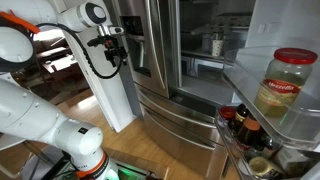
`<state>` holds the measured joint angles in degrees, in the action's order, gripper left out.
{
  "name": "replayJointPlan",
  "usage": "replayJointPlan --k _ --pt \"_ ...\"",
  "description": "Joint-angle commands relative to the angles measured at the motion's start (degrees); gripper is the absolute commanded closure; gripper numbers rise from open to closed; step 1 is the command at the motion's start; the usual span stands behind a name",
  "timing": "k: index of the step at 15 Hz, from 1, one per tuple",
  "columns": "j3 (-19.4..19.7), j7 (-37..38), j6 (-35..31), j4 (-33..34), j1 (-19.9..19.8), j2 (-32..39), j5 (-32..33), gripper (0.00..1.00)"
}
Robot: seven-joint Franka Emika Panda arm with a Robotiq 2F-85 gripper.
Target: Move the coffee cup to the bottom shelf
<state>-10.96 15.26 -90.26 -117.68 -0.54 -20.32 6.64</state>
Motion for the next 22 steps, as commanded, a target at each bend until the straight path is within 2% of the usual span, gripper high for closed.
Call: replayJointPlan --k 1,11,15,22 --pt "1.1 0.4 0.2 0.1 1.4 0.2 0.4 0.00" --pt "1.5 0.2 -0.2 -0.4 1.1 -0.2 0.9 0.00" --pt "4.9 -3.3 -0.3 -2.9 0.3 -3.2 0.6 0.00" --pt "15.0 -17.9 -6.3 -9.3 -2.8 -8.8 4.2 0.00"
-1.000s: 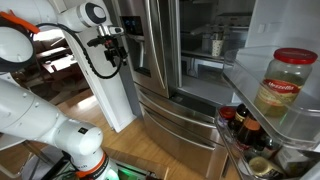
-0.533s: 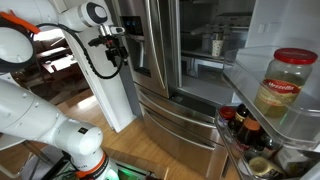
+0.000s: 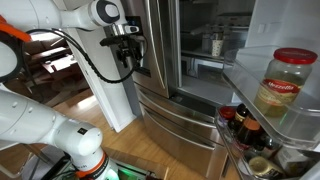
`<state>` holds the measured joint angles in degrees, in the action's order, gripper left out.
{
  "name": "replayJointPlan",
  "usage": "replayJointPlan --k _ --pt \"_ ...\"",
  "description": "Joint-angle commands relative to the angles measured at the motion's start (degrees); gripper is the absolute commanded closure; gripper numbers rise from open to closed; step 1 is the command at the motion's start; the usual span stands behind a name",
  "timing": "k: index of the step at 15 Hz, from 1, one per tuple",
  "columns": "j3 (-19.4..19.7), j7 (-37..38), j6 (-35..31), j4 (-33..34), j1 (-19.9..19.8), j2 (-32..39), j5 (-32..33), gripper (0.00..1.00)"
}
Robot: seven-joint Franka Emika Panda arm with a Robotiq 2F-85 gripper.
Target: Move the coffee cup to the bottom shelf
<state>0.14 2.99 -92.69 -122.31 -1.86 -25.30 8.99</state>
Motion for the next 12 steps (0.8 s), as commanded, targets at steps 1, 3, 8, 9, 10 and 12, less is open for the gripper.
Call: replayJointPlan --k 1,3,8,9,10,12 --pt "5.2 -7.3 -4.5 -5.1 -2.1 -4.3 2.1 0.00" --pt "8.0 -9.7 -7.3 -6.0 -4.1 -5.0 3.7 0.00" --pt "11.6 -12.8 -11.3 -4.3 -6.6 -3.3 2.9 0.00" --pt "12.2 -13.4 -11.8 -4.3 -7.1 -3.2 2.9 0.00" --pt "12.2 -13.4 -11.8 -4.2 -7.2 -3.2 2.9 0.00" --pt "11.6 -13.3 -11.8 -4.2 -7.0 -3.2 3.0 0.00"
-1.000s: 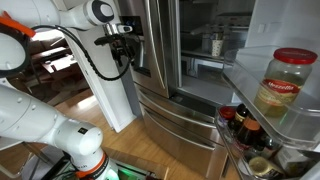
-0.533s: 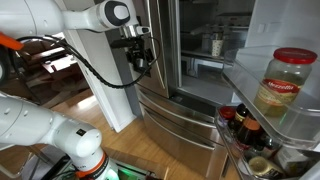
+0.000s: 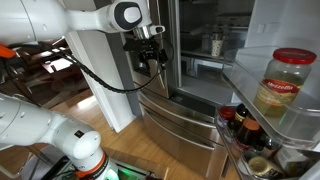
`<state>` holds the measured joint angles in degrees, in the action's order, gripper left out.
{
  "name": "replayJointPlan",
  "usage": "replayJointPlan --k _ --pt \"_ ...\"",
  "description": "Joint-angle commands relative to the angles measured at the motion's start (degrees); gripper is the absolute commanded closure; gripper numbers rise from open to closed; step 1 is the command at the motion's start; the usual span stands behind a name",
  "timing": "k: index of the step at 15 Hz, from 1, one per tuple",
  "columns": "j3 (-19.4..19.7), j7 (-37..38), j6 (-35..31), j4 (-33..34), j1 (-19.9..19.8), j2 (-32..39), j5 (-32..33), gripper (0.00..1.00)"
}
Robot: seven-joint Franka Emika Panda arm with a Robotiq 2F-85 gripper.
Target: Move the coffee cup to the bottom shelf
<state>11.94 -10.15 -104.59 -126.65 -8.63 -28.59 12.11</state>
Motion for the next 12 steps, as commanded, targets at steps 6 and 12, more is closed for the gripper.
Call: replayJointPlan --k 6,12 --pt "0.2 -3.4 -3.4 -0.2 -0.2 0.4 2.3 0.00" --pt "6.0 -5.2 -27.5 5.0 -2.2 9.5 1.0 0.00"
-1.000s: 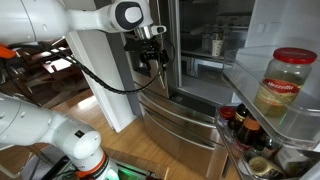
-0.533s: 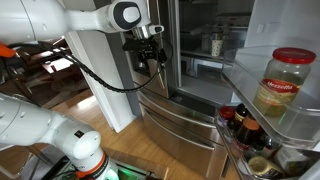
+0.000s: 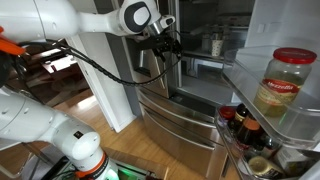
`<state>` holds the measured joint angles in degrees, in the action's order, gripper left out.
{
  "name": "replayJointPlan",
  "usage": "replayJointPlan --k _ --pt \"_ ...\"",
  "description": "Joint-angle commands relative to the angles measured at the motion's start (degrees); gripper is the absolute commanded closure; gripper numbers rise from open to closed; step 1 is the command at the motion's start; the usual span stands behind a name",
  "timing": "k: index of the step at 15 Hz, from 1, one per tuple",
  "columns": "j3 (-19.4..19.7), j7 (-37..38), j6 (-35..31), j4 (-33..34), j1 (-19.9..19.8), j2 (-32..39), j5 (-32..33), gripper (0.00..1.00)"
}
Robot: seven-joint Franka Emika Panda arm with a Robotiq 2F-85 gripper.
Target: Move the coffee cup to the bottom shelf
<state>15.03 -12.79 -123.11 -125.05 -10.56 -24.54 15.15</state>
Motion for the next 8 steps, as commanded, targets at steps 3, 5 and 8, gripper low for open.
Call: replayJointPlan --k 3,5,8 --pt "5.4 -4.5 -15.4 6.9 0.0 10.5 -7.0 0.00" --pt "6.7 -5.4 -18.0 9.8 -0.1 13.9 -11.7 0.00" --pt "5.1 -4.5 -17.4 8.6 -1.4 12.8 -10.4 0.00"
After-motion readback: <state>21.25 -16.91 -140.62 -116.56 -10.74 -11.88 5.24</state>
